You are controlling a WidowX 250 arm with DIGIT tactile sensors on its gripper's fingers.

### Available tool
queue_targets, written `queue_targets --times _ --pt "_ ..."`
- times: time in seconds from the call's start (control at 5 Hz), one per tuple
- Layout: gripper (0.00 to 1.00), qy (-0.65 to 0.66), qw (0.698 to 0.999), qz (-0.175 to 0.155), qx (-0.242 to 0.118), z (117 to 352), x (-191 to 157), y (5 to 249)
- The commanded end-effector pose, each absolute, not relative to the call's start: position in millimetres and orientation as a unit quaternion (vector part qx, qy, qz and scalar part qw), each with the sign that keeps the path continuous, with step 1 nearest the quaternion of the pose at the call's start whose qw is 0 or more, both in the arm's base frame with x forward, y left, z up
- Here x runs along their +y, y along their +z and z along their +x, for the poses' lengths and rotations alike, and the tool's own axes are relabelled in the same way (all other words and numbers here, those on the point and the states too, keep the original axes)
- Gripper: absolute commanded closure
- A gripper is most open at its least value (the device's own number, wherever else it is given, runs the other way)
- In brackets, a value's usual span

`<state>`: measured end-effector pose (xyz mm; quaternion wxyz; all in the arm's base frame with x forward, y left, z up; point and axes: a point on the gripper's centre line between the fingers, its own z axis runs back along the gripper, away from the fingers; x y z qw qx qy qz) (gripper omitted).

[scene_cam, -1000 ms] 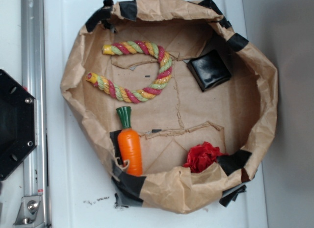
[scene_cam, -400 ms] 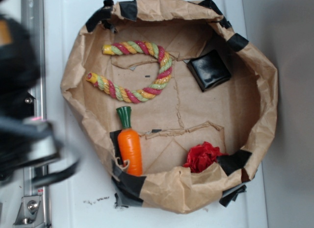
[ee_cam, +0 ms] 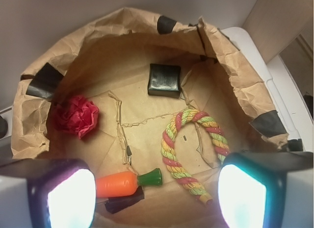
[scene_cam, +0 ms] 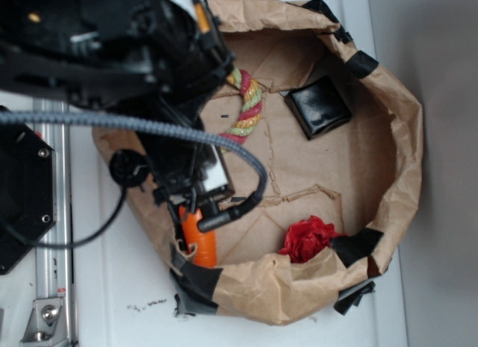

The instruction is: Grab the black box.

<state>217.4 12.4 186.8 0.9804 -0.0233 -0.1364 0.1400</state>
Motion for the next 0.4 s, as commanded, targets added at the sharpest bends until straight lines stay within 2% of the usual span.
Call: queue_targets --times 0.0,0.2 --pt "0.0 0.154 0.976 -0.021 -0.151 220.4 20.6 196.3" --pt "0.0 0.191 0.976 -0.014 -0.107 255.7 28.9 146.0"
